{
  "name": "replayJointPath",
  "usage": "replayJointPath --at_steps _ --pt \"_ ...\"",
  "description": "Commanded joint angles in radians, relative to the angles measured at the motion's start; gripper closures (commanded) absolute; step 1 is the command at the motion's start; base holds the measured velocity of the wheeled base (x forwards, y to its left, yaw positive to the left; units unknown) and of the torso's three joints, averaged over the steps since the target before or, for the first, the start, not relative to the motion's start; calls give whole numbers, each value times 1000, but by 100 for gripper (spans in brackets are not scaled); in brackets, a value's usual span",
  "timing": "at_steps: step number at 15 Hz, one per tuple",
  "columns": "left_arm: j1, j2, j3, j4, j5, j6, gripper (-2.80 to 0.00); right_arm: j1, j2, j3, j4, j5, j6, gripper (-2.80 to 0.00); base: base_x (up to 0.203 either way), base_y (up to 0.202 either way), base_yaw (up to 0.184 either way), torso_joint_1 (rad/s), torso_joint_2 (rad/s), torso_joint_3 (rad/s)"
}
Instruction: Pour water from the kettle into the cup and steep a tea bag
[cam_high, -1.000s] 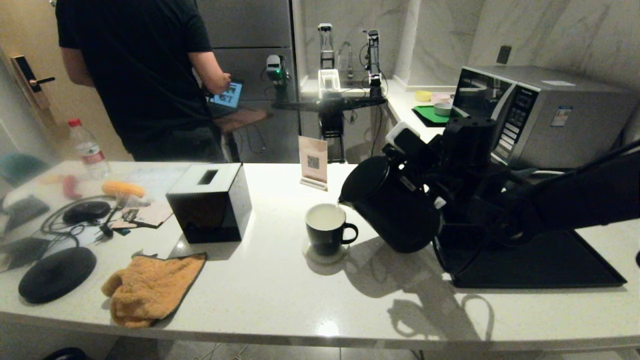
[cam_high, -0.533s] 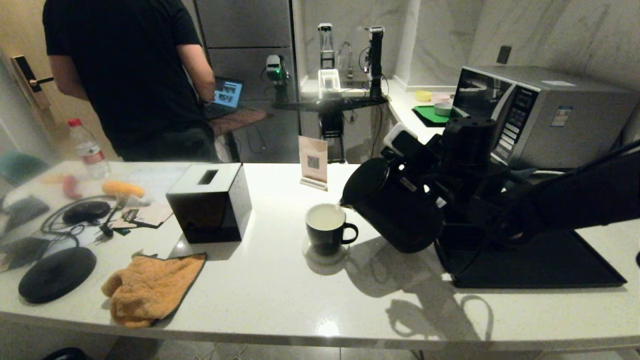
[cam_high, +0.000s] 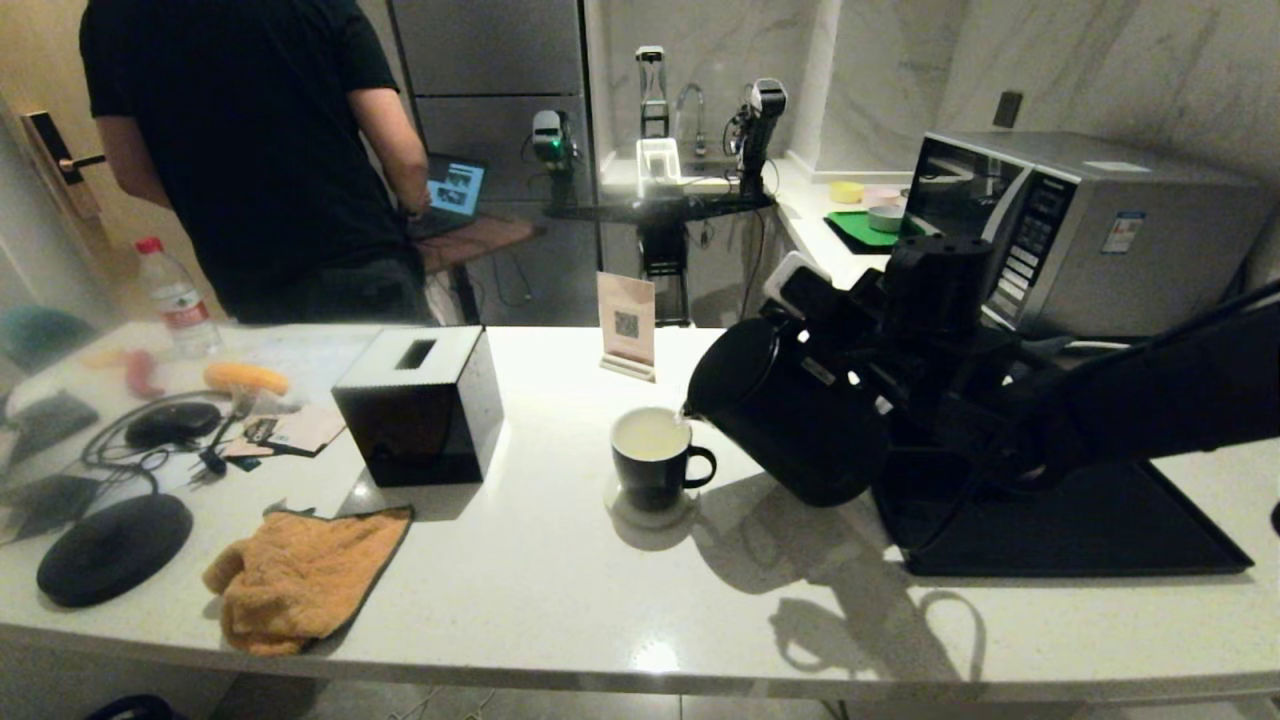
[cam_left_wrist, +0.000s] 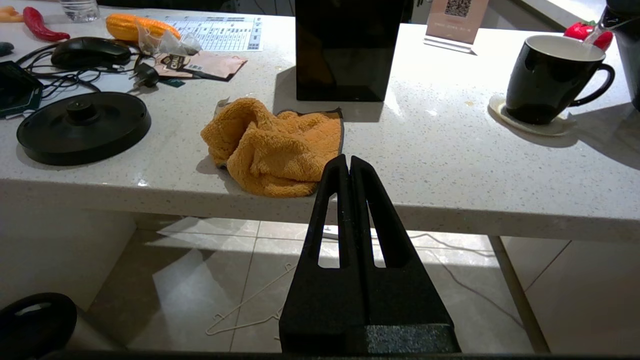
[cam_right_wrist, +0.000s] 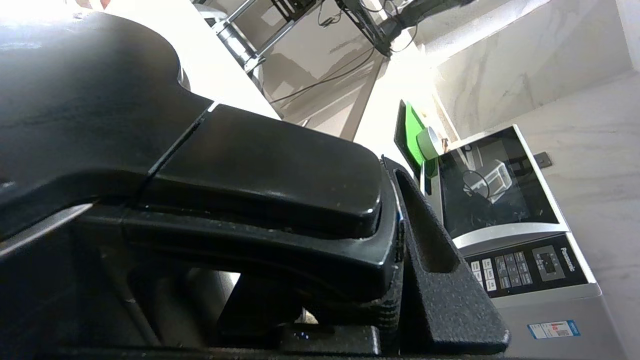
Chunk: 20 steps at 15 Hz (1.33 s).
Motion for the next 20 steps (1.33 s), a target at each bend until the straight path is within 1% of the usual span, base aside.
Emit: replayJointPath --at_steps 1,12,20 --pt "0 0 -1 0 1 -1 0 0 3 -3 -6 -2 -6 0 0 0 0 0 0 0" --pt "0 0 0 0 1 -1 0 5 11 -3 -13 -2 -21 0 0 0 0 0 0 0" --pt "0 0 0 0 1 -1 0 19 12 -3 -23 -1 -7 0 0 0 0 0 0 0"
